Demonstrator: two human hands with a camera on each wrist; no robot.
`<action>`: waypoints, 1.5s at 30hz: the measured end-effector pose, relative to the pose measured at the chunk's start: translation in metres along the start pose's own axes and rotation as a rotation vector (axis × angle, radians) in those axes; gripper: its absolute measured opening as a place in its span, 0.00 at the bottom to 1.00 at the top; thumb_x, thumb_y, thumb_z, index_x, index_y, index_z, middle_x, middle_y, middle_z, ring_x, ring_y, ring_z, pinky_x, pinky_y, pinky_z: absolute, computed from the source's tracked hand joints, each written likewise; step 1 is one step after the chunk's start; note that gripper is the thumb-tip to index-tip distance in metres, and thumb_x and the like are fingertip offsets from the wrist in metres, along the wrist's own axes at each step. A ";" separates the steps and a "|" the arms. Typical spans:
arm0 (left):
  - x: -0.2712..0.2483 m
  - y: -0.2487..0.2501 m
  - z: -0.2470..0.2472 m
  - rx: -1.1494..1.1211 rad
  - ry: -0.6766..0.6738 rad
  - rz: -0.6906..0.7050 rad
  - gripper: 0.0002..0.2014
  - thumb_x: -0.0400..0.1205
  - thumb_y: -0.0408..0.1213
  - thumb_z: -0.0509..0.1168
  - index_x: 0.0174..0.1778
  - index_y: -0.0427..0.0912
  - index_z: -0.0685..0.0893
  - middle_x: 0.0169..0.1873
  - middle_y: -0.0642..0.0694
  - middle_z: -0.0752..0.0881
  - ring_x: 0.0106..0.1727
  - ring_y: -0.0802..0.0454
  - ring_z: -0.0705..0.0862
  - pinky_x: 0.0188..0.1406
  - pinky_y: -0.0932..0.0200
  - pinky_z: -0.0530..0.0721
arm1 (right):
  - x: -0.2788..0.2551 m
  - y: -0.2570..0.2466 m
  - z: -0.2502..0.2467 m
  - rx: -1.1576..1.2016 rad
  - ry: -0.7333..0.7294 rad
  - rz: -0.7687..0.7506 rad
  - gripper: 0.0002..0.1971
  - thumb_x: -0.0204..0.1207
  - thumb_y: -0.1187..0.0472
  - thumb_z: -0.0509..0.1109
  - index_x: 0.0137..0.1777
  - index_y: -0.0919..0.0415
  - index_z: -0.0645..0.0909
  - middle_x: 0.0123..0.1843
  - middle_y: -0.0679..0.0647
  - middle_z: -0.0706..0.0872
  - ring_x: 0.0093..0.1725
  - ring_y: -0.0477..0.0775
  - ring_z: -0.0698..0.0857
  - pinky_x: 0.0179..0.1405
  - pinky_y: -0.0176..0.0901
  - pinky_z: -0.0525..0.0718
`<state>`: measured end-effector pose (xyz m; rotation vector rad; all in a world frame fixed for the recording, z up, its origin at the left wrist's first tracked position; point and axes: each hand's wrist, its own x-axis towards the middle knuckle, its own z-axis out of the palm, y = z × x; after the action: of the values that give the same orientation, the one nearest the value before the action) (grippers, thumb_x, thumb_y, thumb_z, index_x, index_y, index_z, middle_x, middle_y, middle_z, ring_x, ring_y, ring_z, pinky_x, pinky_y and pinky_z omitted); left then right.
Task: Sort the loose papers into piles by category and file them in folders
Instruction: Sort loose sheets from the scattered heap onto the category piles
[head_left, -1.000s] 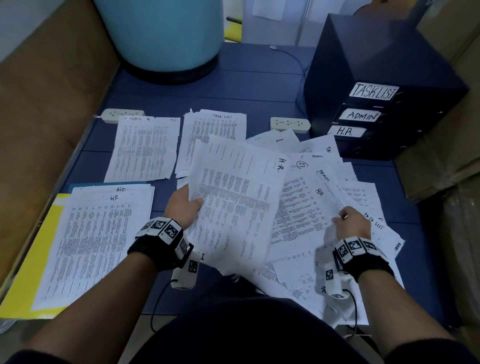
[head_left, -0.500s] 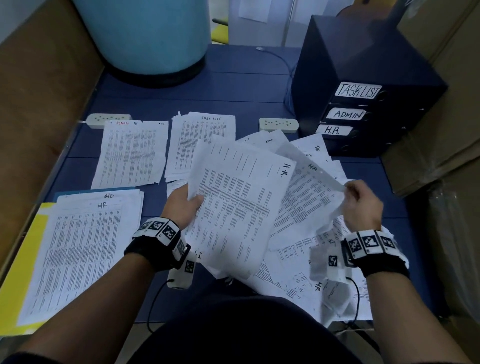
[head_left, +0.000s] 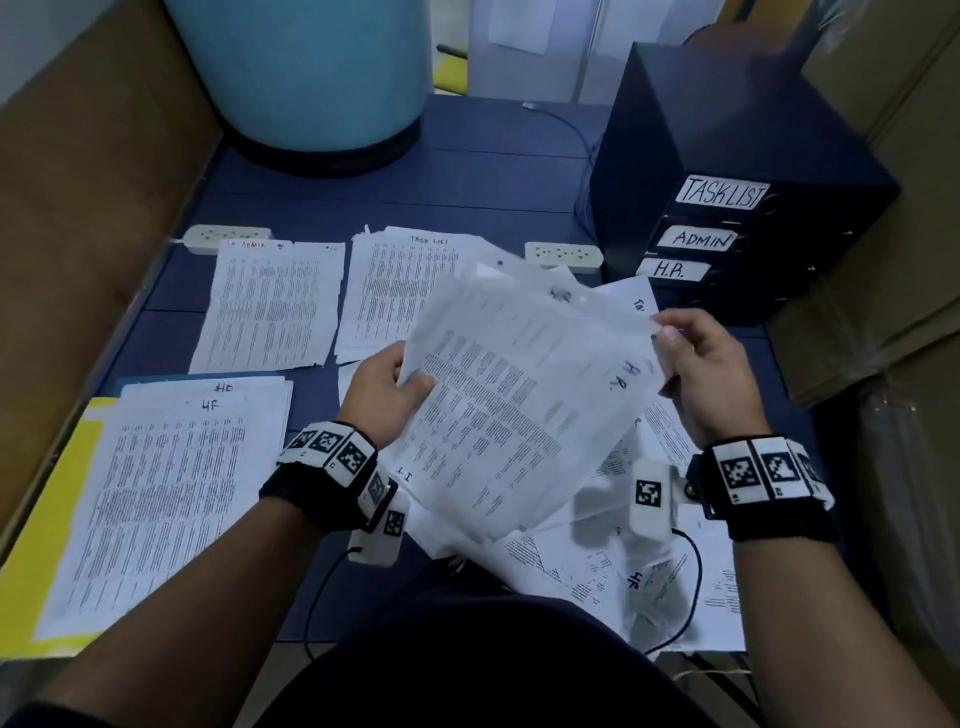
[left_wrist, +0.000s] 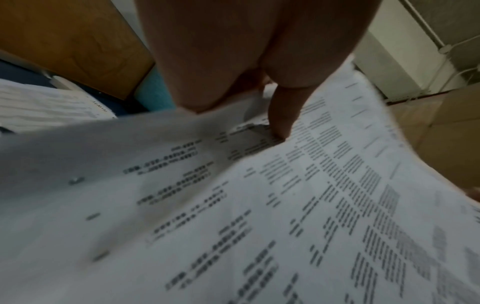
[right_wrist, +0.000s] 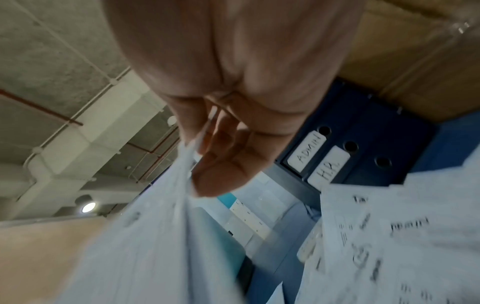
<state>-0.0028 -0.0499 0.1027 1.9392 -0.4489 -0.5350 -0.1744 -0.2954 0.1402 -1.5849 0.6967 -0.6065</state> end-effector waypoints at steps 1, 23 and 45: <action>-0.001 -0.002 -0.003 -0.009 0.032 -0.013 0.08 0.82 0.31 0.66 0.55 0.44 0.80 0.43 0.48 0.88 0.46 0.45 0.87 0.47 0.50 0.86 | -0.001 0.002 0.004 0.097 0.002 0.026 0.05 0.86 0.59 0.62 0.51 0.50 0.80 0.34 0.44 0.83 0.31 0.45 0.78 0.30 0.39 0.80; -0.080 -0.157 -0.190 0.133 0.457 -0.537 0.19 0.83 0.40 0.65 0.68 0.35 0.75 0.63 0.34 0.80 0.64 0.36 0.79 0.55 0.47 0.76 | -0.077 0.088 0.312 -0.428 -0.628 0.380 0.06 0.83 0.63 0.64 0.56 0.57 0.79 0.40 0.51 0.83 0.36 0.51 0.80 0.40 0.39 0.75; -0.039 -0.126 -0.158 0.115 0.158 -0.213 0.13 0.81 0.28 0.63 0.62 0.39 0.82 0.59 0.44 0.83 0.51 0.52 0.79 0.48 0.67 0.73 | -0.076 0.099 0.289 -0.463 -0.445 0.506 0.09 0.80 0.56 0.68 0.43 0.59 0.74 0.35 0.58 0.85 0.26 0.55 0.79 0.26 0.41 0.74</action>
<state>0.0610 0.1397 0.0530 2.1358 -0.1762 -0.4952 -0.0255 -0.0524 0.0066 -1.7855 0.8887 0.2984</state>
